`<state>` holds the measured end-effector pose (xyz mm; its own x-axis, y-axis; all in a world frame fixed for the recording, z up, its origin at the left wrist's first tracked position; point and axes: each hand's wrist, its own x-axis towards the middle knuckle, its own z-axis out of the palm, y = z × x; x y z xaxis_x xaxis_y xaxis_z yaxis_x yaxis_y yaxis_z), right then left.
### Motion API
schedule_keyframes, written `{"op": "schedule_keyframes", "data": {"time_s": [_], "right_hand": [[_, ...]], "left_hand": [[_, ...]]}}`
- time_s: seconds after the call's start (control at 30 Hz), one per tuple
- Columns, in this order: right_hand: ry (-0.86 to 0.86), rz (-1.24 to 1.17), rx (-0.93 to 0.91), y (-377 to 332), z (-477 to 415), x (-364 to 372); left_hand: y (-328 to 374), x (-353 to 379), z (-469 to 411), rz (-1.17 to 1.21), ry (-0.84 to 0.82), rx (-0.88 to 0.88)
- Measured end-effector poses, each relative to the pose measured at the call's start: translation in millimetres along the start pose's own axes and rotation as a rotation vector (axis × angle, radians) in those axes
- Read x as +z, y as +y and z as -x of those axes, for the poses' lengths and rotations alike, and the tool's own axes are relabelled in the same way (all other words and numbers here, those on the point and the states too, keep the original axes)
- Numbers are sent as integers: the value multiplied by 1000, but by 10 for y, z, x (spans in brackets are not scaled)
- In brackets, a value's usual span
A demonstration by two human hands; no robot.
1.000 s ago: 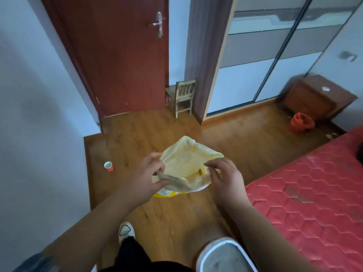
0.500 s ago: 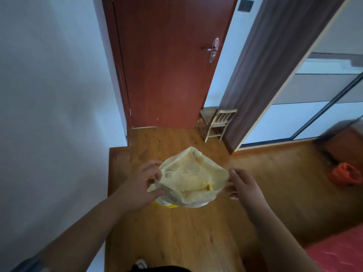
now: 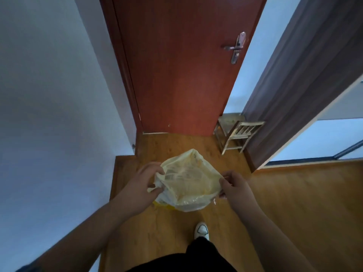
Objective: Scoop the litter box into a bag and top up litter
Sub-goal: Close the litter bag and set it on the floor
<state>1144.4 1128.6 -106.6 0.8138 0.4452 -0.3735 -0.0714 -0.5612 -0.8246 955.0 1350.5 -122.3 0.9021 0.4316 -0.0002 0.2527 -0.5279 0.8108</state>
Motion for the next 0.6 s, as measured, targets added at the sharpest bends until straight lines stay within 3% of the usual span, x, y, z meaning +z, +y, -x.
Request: {"op": "schedule_keyframes", "data": {"time_s": [0.17, 0.3, 0.6], "right_hand": [[-155, 31, -53, -238, -1120, -280], [-266, 76, -109, -630, -1800, -203], [-612, 207, -226, -1509, -2837, 930]], "left_hand": [[165, 168, -777, 24, 158, -276], [242, 52, -1121, -54, 248, -350], [-417, -407, -1222, 0, 589, -515]]}}
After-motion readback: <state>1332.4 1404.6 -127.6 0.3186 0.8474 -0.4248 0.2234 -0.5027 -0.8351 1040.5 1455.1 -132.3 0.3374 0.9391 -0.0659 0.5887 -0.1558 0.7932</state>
